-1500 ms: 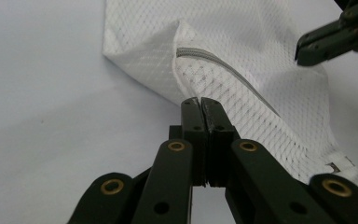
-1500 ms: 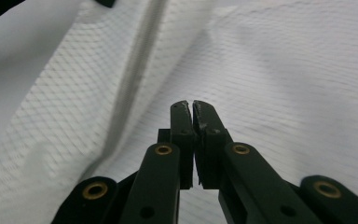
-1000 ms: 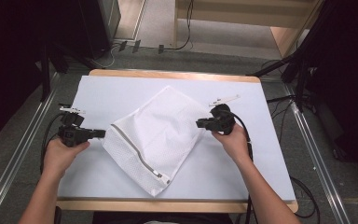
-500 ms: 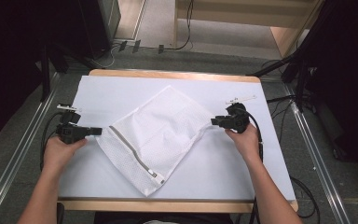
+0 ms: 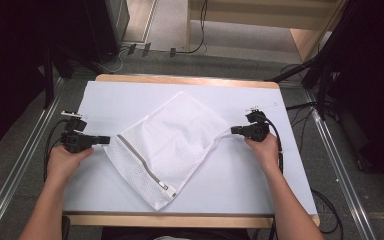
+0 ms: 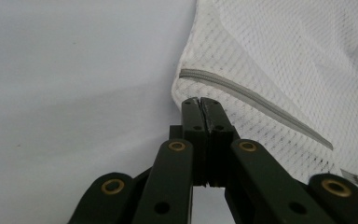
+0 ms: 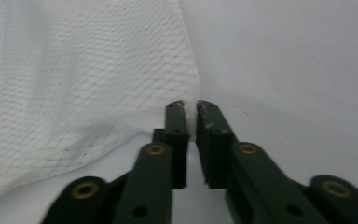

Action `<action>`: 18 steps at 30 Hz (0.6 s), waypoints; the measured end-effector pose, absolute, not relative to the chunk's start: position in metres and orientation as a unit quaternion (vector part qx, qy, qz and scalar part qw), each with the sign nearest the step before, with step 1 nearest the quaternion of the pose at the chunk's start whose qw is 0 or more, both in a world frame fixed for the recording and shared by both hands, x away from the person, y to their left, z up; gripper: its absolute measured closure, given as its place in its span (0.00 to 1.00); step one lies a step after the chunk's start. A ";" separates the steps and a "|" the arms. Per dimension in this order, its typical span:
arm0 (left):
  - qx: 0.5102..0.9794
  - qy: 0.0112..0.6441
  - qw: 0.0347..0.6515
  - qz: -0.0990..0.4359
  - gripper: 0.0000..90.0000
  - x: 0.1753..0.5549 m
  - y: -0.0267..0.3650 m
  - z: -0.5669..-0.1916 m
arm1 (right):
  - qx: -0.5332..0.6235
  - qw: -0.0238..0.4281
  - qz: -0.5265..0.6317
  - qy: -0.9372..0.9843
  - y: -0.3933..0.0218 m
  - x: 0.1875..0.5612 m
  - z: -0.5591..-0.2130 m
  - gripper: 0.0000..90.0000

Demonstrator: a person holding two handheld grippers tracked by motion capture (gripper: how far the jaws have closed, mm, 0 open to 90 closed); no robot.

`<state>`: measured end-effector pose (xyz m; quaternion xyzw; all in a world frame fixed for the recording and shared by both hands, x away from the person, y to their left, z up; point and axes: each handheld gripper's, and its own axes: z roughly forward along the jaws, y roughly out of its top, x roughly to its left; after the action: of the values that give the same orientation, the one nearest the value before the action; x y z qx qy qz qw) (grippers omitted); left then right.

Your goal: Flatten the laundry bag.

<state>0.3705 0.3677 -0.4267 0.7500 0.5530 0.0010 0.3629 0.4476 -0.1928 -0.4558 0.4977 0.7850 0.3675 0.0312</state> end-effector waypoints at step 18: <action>0.750 0.553 0.364 -0.009 0.75 0.368 0.373 -0.433 | 0.512 0.052 0.362 0.777 -0.210 0.463 -0.453 0.90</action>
<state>0.3678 0.3730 -0.4325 0.7496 0.5527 -0.0092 0.3639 0.4635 -0.2103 -0.4529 0.5121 0.7770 0.3624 0.0524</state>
